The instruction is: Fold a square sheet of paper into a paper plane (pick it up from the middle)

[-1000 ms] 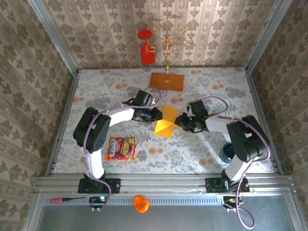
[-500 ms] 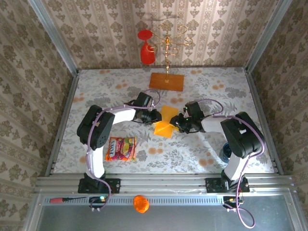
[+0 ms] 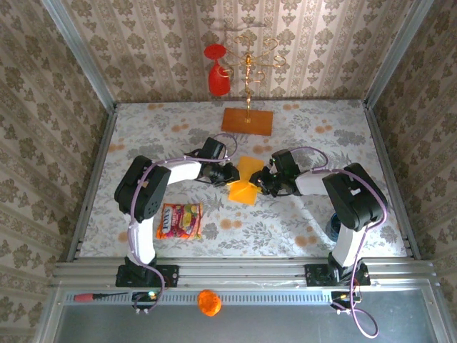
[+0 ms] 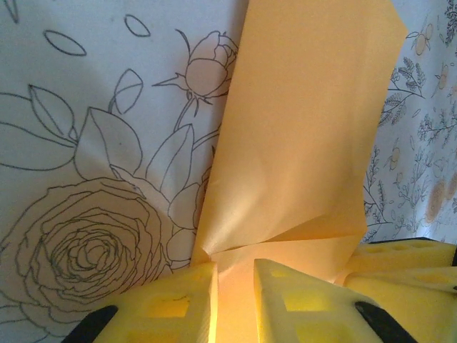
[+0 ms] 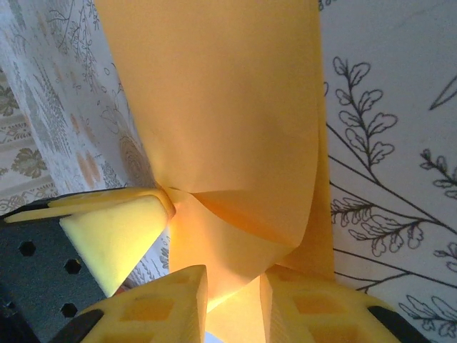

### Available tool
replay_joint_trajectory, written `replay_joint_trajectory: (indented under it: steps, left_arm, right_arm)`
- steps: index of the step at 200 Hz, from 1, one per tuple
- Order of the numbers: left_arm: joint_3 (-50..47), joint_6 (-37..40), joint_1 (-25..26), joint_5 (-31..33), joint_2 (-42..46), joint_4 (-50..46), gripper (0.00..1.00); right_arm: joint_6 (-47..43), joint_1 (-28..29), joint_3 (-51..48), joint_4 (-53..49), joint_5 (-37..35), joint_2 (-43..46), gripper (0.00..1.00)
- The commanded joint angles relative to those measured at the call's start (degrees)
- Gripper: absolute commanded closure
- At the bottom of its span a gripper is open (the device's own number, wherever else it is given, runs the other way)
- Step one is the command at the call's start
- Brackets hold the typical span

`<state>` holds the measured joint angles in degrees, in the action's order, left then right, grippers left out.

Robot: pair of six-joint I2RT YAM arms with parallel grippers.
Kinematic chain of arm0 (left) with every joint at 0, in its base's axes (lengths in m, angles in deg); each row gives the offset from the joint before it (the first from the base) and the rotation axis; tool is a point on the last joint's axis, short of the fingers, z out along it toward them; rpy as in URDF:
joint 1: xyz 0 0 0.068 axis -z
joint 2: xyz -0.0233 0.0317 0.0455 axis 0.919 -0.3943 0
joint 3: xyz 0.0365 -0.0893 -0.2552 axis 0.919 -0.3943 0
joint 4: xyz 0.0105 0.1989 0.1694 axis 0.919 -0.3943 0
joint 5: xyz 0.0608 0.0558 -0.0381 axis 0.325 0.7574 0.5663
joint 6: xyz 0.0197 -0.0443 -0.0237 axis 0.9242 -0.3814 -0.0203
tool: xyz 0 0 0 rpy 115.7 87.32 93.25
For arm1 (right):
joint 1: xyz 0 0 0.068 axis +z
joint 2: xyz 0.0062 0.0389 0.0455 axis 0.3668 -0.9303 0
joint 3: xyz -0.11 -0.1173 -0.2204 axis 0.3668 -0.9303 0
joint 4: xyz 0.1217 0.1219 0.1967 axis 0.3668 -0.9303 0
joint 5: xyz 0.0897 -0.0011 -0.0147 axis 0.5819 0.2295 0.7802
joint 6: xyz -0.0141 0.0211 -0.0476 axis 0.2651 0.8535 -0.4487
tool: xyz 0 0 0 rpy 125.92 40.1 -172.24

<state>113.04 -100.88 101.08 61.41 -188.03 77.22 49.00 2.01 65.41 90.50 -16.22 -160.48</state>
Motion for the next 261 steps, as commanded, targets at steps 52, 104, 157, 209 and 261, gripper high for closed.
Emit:
replay_joint_trajectory:
  steps: [52,104,157,209,261]
  left_arm:
    - [-1.57,-1.75,-0.38,-0.77,0.27,0.97,0.79]
    - [-2.04,-2.39,-0.82,-1.12,1.99,1.94,0.79]
    - [-5.98,-4.0,-3.27,-0.35,8.4,5.81,0.75]
    - [-13.04,-5.33,-7.9,-0.23,20.05,9.94,0.62]
    - [-19.15,-11.69,-10.88,-6.13,28.9,21.68,0.31]
  right_arm:
    - [6.56,0.42,-1.67,8.57,0.99,-2.12,0.81]
    - [8.37,1.47,-1.81,11.72,1.19,-3.97,0.82]
    - [5.98,1.28,-2.51,12.83,0.28,-2.28,0.91]
    - [-1.52,-0.46,-1.91,14.74,3.55,2.95,0.96]
    - [-3.59,-2.44,1.35,20.28,13.34,8.49,0.96]
